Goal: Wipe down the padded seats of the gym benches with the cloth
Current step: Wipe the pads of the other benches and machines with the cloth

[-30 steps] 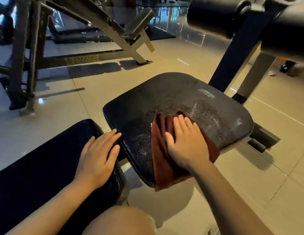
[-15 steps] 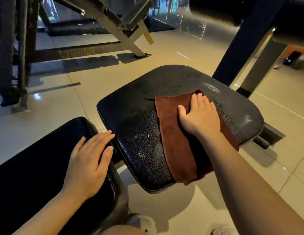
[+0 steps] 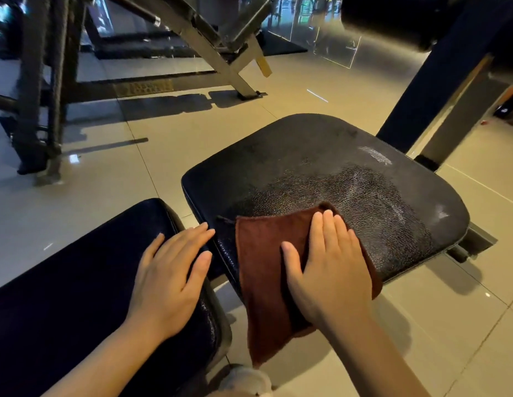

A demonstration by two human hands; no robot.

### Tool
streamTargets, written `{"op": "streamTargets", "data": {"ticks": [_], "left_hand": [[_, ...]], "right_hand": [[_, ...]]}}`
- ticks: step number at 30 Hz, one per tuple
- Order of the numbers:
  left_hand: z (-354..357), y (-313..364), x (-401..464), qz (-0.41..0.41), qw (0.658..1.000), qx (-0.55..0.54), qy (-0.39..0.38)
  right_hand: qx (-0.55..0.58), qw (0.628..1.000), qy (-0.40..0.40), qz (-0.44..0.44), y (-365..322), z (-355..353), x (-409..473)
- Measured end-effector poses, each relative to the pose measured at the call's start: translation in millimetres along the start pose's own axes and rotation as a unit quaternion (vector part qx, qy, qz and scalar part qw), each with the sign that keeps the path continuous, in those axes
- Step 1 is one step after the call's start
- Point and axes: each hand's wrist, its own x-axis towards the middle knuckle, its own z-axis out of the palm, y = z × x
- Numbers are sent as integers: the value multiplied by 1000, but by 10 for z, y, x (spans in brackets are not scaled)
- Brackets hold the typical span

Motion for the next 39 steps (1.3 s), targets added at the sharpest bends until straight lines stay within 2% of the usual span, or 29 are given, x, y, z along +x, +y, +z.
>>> {"op": "streamTargets", "data": {"ticks": [7,11,14,18,21,24,27,30,33,36,39], "left_hand": [[5,11,8,-1,1000,-12,15],[7,21,24,-3,1000,-2,24],[13,6,16,-5,1000,0,30],[-8,25,9,-29,999,-28,33],[-25,36,-15,-28,998,-42,26],[-28,27,-58,3,1000,-23,17],[-6,48,-64,29,999,1,14],[10,23,-80,38,999,11,4],[3,-5,-79,48,999,15,-13],[14,-3,-59,59,998,20,-22],[12,3,-56,54,998,15,-24]], "right_hand": [[-28,998,-21,45,466,-33,1160],[-42,998,-14,38,422,-4,1218],[-32,999,-23,-23,77,25,875],[5,984,-38,-173,-530,154,184],[9,974,26,-223,-574,257,-93],[29,981,49,-184,-307,252,-144],[17,993,85,-77,123,192,-102],[-10,999,50,13,530,7,166],[-29,997,29,64,648,-71,395],[-37,996,12,84,534,-81,384],[-30,999,15,23,310,-48,206]]}}
